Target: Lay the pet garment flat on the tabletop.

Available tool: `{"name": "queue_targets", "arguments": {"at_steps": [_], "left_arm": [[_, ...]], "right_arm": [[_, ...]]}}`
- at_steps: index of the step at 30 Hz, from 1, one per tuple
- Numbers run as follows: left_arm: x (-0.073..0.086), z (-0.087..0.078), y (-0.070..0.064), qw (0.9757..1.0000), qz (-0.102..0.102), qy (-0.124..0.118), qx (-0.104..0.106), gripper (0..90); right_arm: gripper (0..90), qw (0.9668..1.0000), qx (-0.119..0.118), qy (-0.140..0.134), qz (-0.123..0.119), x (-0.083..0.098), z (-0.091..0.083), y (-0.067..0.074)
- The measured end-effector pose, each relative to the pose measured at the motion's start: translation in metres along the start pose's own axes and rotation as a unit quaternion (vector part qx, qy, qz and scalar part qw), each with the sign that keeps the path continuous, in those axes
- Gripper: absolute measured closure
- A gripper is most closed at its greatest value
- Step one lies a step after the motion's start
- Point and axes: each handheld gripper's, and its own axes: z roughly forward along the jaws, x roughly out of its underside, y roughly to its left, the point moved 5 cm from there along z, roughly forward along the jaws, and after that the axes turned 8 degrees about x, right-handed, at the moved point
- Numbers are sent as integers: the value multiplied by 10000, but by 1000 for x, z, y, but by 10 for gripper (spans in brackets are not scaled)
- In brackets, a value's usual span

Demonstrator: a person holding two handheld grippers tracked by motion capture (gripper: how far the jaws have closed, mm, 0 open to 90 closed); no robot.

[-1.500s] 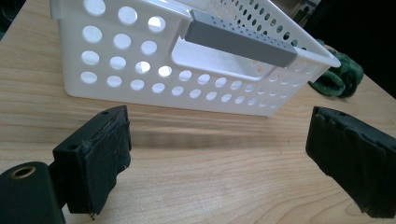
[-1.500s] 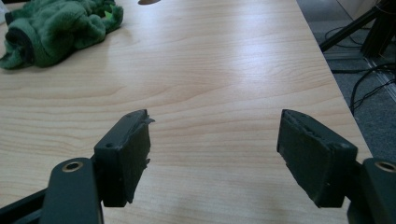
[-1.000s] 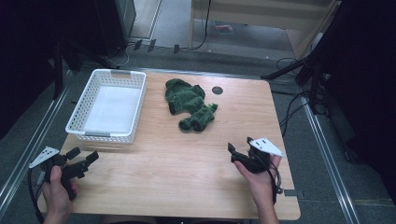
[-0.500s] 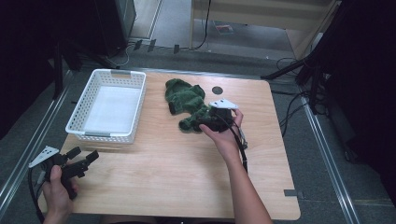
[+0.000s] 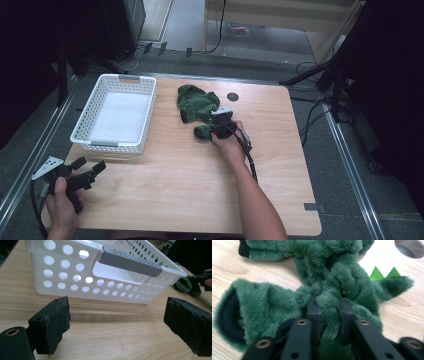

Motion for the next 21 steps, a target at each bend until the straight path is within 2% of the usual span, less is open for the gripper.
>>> {"name": "queue_targets", "arguments": {"at_steps": [1,4,8,10,11,12,14,15,17,18,19,21], "left_arm": [[-1,-1,0,10000,14,-59,-32,72],[-2,-3,-2,9999,134,-63,-82,72],[-3,-5,-9,9994,299,-77,-124,72],[-4,-4,-25,9993,372,-106,19,72],[-4,-4,-25,9993,372,-106,19,72],[-5,0,-36,9989,452,-111,106,72],[-7,5,-53,9978,605,-97,239,72],[-8,6,-59,9974,666,-80,278,72],[-11,10,-74,9962,760,-99,425,72],[-11,10,-74,9962,760,-99,425,72],[-15,14,-91,9949,817,-135,578,72],[-18,19,-103,9941,835,-130,684,72]], "right_arm": [[826,10000,-55,-45,23,-1,-2,-1],[839,9989,-178,-420,72,-5,-19,-2],[840,9939,-414,-998,209,-13,-56,-5],[840,9908,-524,-1223,254,-18,-76,-8],[840,9908,-524,-1223,254,-18,-76,-8],[840,9863,-660,-1484,292,-22,-100,-9],[840,9830,-731,-1662,271,-22,-119,-8],[840,9802,-849,-1766,281,-21,-133,-6],[839,9773,-919,-1899,183,-17,-151,-2],[839,9773,-919,-1899,183,-17,-151,-2],[839,9735,-1026,-2039,105,-7,-172,5],[839,9716,-1104,-2091,101,3,-185,10]]}}
